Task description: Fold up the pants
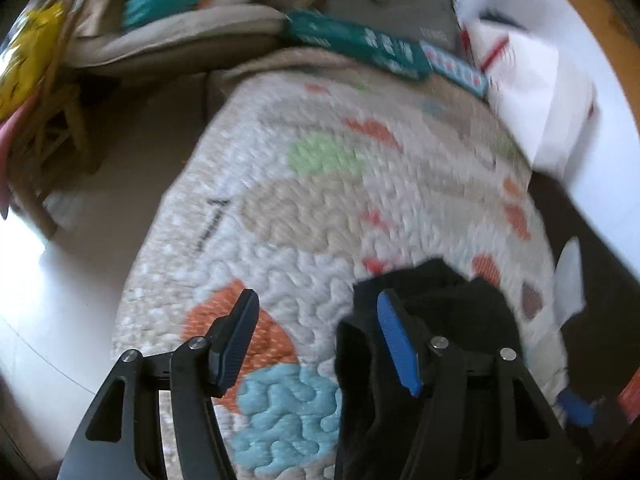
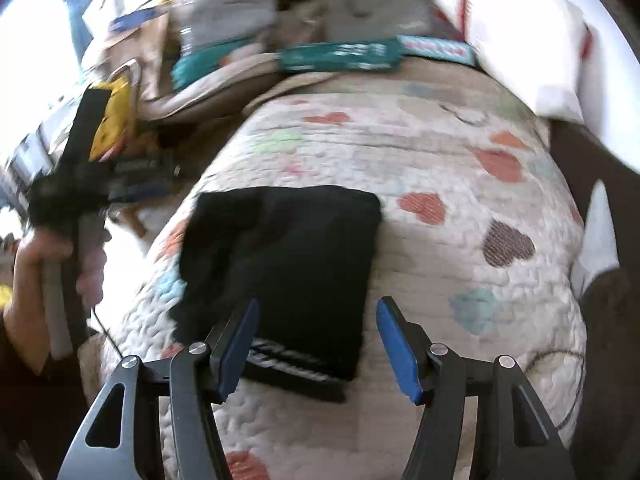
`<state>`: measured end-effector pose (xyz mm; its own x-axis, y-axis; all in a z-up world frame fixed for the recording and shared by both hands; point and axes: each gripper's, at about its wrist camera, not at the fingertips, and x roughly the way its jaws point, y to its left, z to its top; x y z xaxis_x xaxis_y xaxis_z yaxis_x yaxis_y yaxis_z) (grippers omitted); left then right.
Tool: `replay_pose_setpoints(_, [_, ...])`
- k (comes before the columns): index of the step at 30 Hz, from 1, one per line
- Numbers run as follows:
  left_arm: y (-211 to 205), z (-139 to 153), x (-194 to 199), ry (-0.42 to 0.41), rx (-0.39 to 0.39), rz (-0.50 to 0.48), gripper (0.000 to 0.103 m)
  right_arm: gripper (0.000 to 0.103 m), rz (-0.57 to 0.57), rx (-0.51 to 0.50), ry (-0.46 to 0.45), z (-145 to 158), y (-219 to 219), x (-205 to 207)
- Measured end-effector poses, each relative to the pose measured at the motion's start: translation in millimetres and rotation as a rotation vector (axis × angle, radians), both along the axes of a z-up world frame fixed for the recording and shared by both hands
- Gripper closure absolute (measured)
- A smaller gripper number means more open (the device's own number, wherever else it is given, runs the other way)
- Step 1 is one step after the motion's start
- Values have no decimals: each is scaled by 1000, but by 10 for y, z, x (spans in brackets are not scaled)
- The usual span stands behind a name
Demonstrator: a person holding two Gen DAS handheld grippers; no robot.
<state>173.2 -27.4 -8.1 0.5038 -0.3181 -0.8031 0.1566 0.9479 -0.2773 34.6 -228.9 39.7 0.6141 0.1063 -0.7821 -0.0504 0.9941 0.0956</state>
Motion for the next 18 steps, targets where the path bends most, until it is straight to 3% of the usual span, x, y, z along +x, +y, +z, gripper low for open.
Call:
replay_pose_setpoints(4, [-65, -265, 123, 58, 85, 22, 42, 37, -40, 18, 25, -110, -99, 88])
replay_pose_setpoints(7, [37, -427, 231, 102, 92, 58, 42, 37, -41, 19, 54, -257, -99, 121])
replay_pose_setpoints(13, [-98, -449, 189, 45, 193, 30, 42, 25, -82, 43, 69, -470, -175, 144])
replay_pose_setpoints(16, [12, -385, 198, 66, 118, 57, 42, 23, -111, 84, 74, -517, -259, 131])
replay_pose_setpoints(18, [226, -275, 156, 80, -35, 98, 42, 23, -116, 106, 79, -499, -290, 128])
